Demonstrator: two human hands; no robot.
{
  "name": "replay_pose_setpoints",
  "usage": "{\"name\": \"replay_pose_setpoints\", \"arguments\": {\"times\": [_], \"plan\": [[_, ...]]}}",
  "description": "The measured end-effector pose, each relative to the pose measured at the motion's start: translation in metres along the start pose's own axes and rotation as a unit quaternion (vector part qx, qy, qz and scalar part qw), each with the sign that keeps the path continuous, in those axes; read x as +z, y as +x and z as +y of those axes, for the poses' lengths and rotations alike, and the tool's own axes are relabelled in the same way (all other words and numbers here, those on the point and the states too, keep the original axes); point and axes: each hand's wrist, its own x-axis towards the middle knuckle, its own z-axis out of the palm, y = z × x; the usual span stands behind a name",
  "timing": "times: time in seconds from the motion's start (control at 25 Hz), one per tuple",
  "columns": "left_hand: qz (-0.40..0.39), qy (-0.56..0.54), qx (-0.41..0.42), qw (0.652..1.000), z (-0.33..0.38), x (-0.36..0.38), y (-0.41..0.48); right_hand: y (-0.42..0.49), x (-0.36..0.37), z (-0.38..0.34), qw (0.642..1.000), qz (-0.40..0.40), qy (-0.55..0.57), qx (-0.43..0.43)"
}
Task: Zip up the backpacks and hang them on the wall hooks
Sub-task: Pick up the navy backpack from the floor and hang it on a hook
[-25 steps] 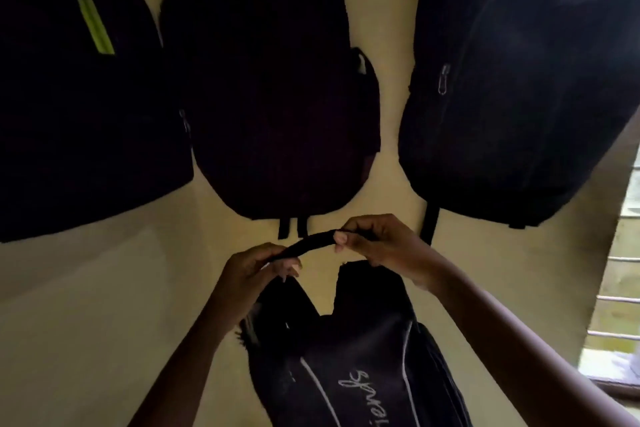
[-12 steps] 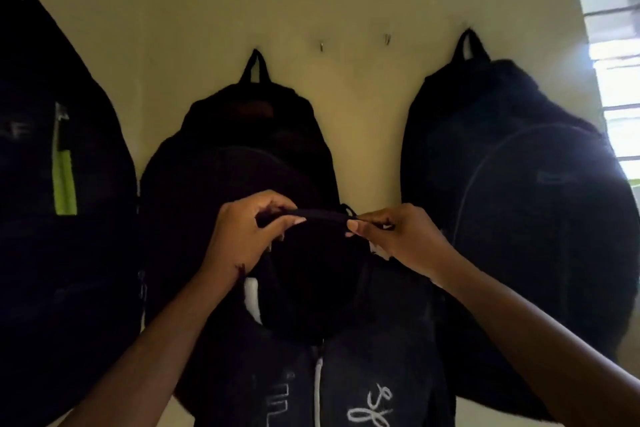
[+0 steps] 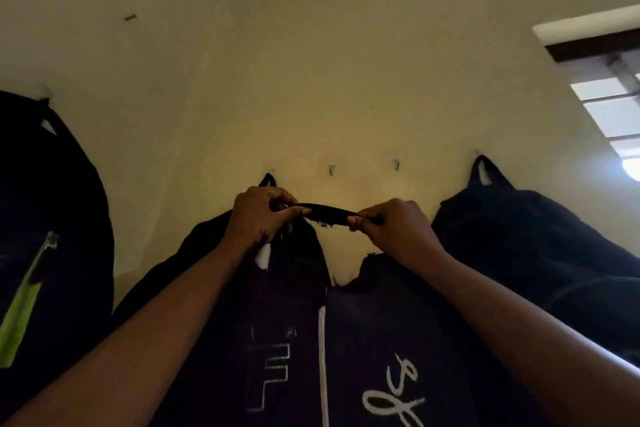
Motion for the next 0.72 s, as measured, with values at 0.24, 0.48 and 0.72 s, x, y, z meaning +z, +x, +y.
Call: {"name": "replay_pose_setpoints", "arguments": {"times": [0.24,0.48,0.72], "plan": [[0.034,0.096,0.044,0.994,-0.024,0.031,0.064,0.065,0.019,0.02,0.997,0.059,-0.037,-0.03],[0.07,0.197,0.106,0.972,-0.045,0.063,0.106,0.119,0.038,0.043,0.987,0.136,-0.081,-0.034],[0.082,0.229,0.12,0.963,-0.059,0.083,0.144,0.157,0.051,0.047,0.971,0.194,-0.136,-0.043]]}}
